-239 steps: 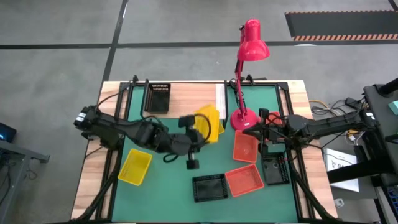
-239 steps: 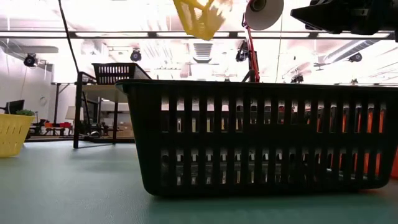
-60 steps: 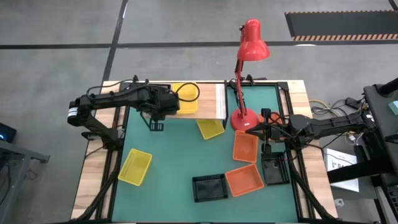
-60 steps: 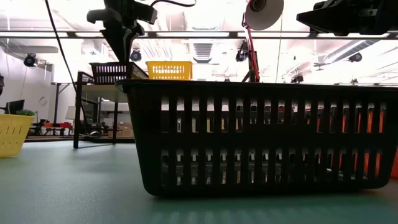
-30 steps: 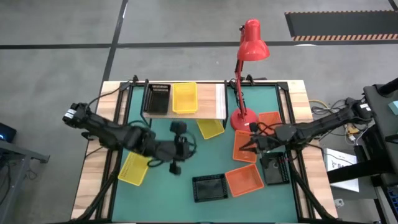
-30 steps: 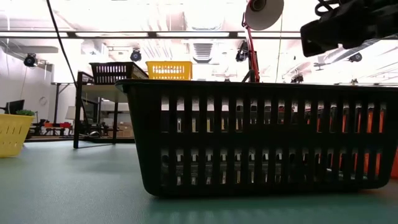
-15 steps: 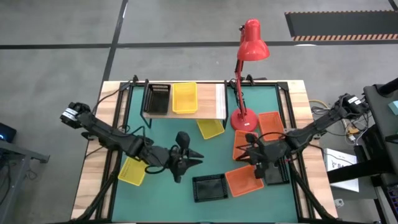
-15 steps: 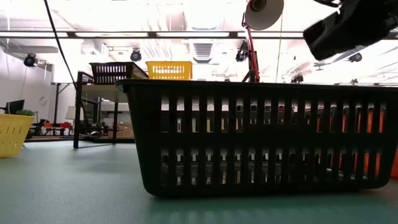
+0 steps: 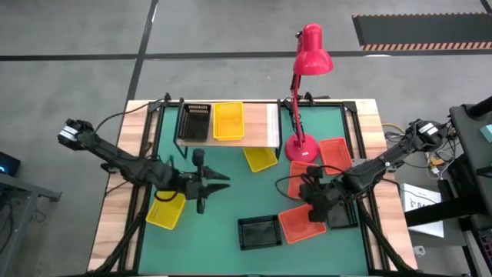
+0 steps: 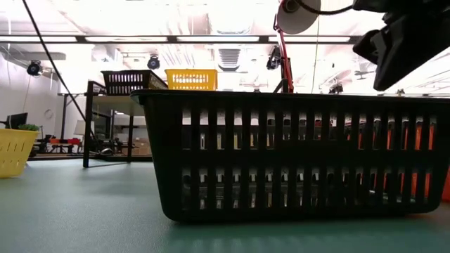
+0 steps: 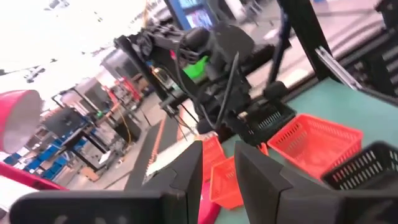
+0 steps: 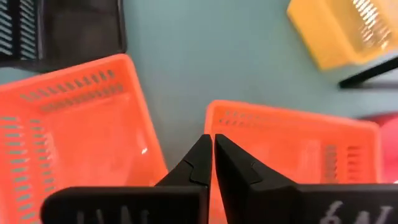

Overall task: Stack baskets on shelf by color
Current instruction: Put the top left orange bin on the shelf

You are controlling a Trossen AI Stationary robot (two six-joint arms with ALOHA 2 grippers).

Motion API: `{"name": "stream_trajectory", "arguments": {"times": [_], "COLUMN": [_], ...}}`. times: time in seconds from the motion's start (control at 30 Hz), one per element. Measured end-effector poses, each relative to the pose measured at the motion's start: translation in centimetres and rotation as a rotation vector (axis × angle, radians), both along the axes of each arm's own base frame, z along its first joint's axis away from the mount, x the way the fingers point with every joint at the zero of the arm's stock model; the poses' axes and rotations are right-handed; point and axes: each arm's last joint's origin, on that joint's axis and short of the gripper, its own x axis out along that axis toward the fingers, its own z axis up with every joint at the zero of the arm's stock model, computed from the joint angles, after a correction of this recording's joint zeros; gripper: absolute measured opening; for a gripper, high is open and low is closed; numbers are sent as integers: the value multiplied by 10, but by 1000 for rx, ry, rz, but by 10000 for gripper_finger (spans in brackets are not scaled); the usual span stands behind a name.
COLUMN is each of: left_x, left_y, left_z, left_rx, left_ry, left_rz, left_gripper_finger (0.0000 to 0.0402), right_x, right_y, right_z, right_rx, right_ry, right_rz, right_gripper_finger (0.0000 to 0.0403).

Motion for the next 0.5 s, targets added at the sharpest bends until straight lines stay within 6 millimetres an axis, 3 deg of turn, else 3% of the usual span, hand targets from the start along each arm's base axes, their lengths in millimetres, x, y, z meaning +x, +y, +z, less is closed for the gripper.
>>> {"name": "stream_trajectory", "arguments": {"times": [0.27,0.5], "left_x": [-17,-18], "left_y": [8,8], "left_z": [-6,-5], "left_rx": [-47,-50], "left_ry": [-101,-107], "left_rz": [0,-1], "left_gripper_finger": [77,77], "right_x": [14,35], "right_y": [7,3], "right_z": [13,-2], "right_rx": [23,-1], "right_ry": [123,178], "right_rz": [-99,-158], "right_gripper_finger": [94,156]}}
